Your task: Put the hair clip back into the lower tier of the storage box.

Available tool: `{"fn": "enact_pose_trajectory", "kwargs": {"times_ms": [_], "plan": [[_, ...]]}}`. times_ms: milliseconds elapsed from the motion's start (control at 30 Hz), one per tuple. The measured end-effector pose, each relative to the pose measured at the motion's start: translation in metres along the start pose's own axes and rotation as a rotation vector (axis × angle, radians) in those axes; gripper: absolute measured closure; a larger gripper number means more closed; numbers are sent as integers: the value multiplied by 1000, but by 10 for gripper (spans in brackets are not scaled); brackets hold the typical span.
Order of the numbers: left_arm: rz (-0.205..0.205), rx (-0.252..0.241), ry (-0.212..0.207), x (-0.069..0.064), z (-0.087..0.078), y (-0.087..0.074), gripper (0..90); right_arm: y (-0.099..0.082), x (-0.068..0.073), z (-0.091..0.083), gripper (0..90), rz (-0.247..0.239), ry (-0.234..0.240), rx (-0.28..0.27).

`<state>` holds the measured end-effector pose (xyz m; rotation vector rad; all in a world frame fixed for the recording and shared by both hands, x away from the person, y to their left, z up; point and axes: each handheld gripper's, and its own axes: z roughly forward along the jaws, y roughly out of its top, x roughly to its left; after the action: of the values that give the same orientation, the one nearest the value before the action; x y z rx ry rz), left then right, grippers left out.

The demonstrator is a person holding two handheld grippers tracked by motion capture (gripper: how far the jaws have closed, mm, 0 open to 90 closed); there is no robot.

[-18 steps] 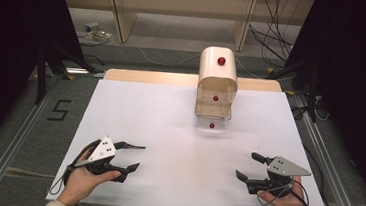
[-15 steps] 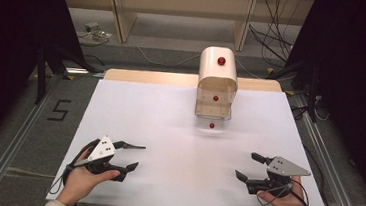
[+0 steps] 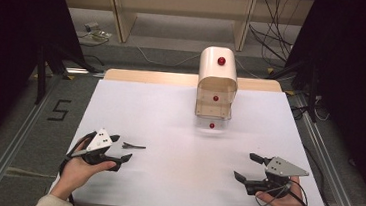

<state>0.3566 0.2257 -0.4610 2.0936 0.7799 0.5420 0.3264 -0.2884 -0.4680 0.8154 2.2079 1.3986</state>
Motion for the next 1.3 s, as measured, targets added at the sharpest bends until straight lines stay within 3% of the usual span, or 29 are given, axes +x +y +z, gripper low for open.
{"fn": "enact_pose_trajectory", "kwargs": {"times_ms": [300, 400, 467, 600, 1067, 1300], "plan": [[24, 59, -31, 17, 17, -2, 262, 0, 0, 1, 161, 6, 3, 6], [46, 67, -82, 24, 24, -5, 278, 0, 0, 1, 161, 4, 1, 8], [72, 102, -90, 31, 29, -7, 276, 0, -1, 2, 161, 2, 3, 3], [77, 103, -94, 39, 33, -7, 291, 0, -1, 2, 161, 0, 3, 3], [106, 150, -166, 46, 49, -11, 400, 0, -1, 2, 161, 6, 4, 7], [86, 150, -200, 48, 50, -12, 468, 0, -1, 2, 161, 8, 5, 8]]}}
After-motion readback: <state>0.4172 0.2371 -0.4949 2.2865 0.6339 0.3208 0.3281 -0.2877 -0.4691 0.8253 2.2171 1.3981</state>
